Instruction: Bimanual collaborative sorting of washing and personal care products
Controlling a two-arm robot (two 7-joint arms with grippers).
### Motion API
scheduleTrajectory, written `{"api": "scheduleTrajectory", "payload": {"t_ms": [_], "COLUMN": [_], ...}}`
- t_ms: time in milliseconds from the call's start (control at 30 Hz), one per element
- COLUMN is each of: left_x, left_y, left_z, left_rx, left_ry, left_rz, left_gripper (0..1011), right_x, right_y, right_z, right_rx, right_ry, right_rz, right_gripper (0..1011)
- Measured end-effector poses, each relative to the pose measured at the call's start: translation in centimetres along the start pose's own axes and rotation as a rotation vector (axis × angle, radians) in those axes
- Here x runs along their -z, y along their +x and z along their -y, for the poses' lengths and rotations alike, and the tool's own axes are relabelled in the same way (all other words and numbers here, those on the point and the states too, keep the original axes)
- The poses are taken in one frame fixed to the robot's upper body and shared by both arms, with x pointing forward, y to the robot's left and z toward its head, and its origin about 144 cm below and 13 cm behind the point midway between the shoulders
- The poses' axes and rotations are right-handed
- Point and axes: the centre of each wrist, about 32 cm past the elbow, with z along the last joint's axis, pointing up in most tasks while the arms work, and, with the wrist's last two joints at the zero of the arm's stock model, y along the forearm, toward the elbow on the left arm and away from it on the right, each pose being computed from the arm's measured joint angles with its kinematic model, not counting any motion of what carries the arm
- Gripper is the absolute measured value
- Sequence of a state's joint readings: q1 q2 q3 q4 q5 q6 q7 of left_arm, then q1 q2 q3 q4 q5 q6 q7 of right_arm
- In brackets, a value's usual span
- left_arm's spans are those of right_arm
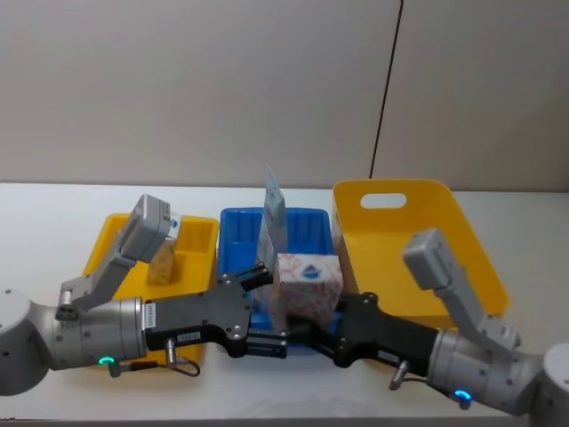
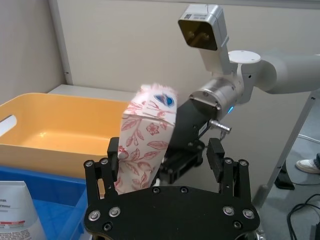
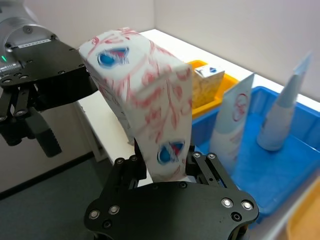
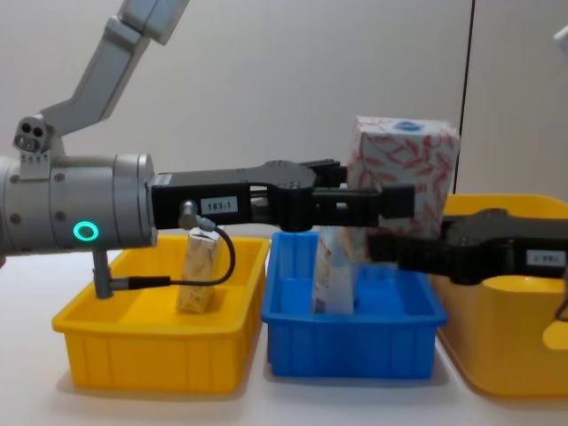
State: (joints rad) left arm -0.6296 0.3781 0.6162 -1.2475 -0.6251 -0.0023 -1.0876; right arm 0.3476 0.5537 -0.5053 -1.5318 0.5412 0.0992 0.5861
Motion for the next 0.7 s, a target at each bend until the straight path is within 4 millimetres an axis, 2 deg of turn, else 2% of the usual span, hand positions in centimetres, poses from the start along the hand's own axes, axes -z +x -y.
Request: {"api": "scheduleTrajectory", "payload": {"t_ms": [233, 300, 700], "left_x": [0.2, 0.2, 0.2], "left_y": [-0.1, -0.1, 0.0], "left_z": [0.0, -0.1, -0.1], "left_rx": [0.004, 0.003, 0.001], "left_ry": [0.011, 0.011, 0.008], "left_rz": [-0.006, -0.006, -0.005], "left_gripper": [1002, 1002, 1002], "right_x": [-0.6, -0.5, -0.4], "right_y": [0.9, 0.8, 0.9], "right_z": [2.6, 2.7, 4.6], "right_rx": [0.088, 0.087, 0.111], "right_ry": [0.011, 0.012, 0.019], "right_rz": [0.001, -0.001, -0.020], "right_gripper": [374, 342, 339]}}
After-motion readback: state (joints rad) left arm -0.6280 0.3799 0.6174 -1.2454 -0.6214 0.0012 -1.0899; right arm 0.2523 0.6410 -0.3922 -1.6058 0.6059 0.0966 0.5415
